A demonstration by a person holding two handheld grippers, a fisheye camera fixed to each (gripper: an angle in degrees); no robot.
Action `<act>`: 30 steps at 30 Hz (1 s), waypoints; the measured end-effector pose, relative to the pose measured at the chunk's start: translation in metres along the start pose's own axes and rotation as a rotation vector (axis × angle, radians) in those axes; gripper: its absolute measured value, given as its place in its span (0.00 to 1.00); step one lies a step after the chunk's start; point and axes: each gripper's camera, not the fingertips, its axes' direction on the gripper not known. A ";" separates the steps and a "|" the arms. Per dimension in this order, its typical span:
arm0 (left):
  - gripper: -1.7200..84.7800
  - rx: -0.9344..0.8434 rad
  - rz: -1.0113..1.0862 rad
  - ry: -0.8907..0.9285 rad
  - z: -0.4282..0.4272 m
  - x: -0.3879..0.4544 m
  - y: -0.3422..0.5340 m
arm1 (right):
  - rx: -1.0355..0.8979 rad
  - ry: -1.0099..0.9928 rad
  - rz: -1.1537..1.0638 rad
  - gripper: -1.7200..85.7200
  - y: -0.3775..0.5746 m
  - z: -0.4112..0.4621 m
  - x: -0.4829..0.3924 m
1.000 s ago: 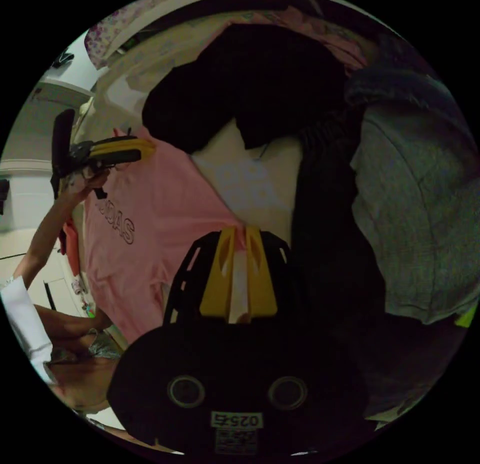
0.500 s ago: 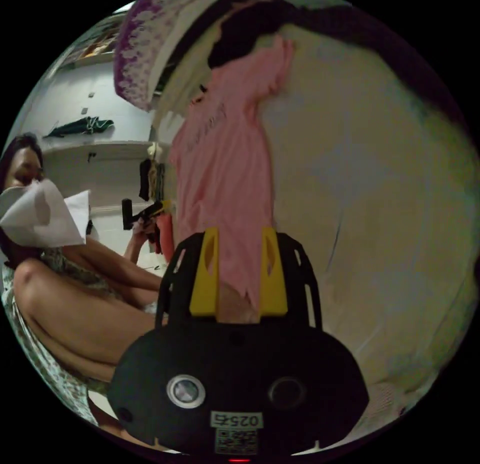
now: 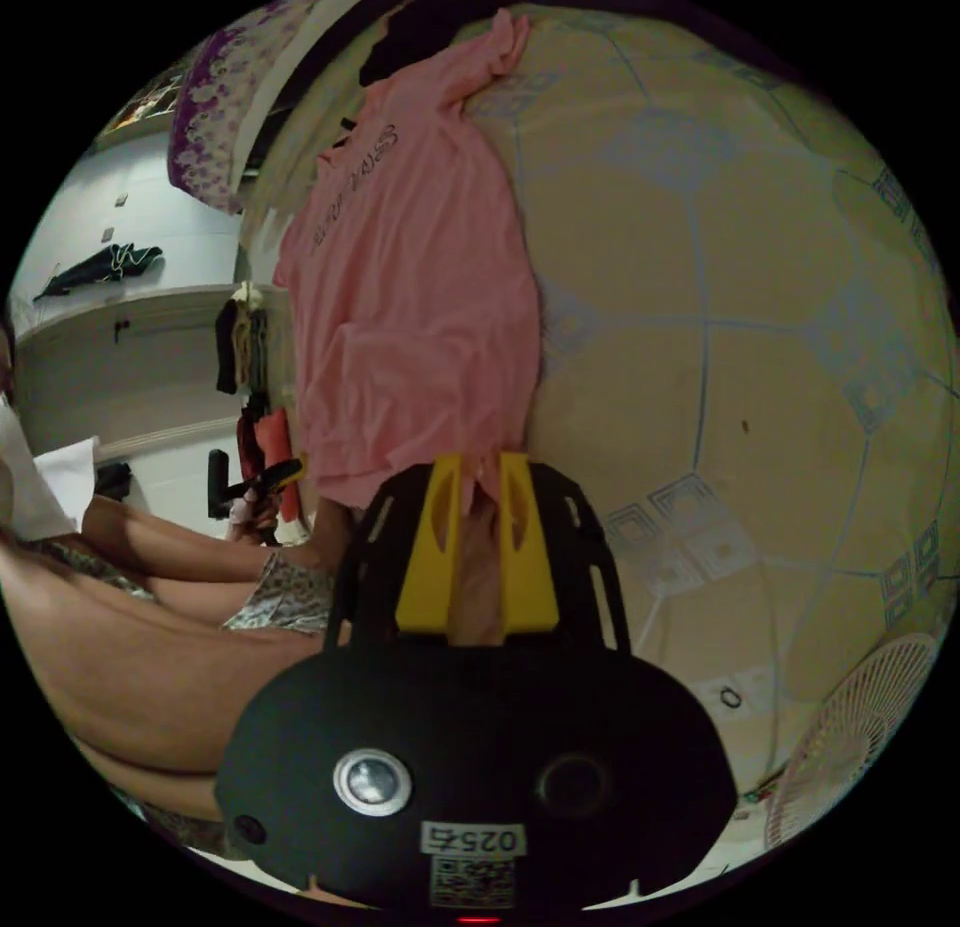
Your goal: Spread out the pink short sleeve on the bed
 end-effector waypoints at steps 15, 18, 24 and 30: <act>0.01 -0.221 0.134 0.160 -0.031 -0.081 -0.014 | -0.248 -0.081 0.001 0.03 -0.043 0.096 0.039; 0.03 -0.240 0.093 0.218 0.001 -0.110 -0.006 | -0.284 -0.053 0.067 0.07 -0.044 0.157 0.068; 0.06 -0.178 -0.064 0.287 -0.004 -0.165 0.030 | -0.216 0.081 0.174 0.11 -0.037 0.206 0.087; 0.10 0.292 0.004 0.282 -0.056 -0.163 0.003 | 0.014 0.113 -0.160 0.15 -0.136 0.266 0.011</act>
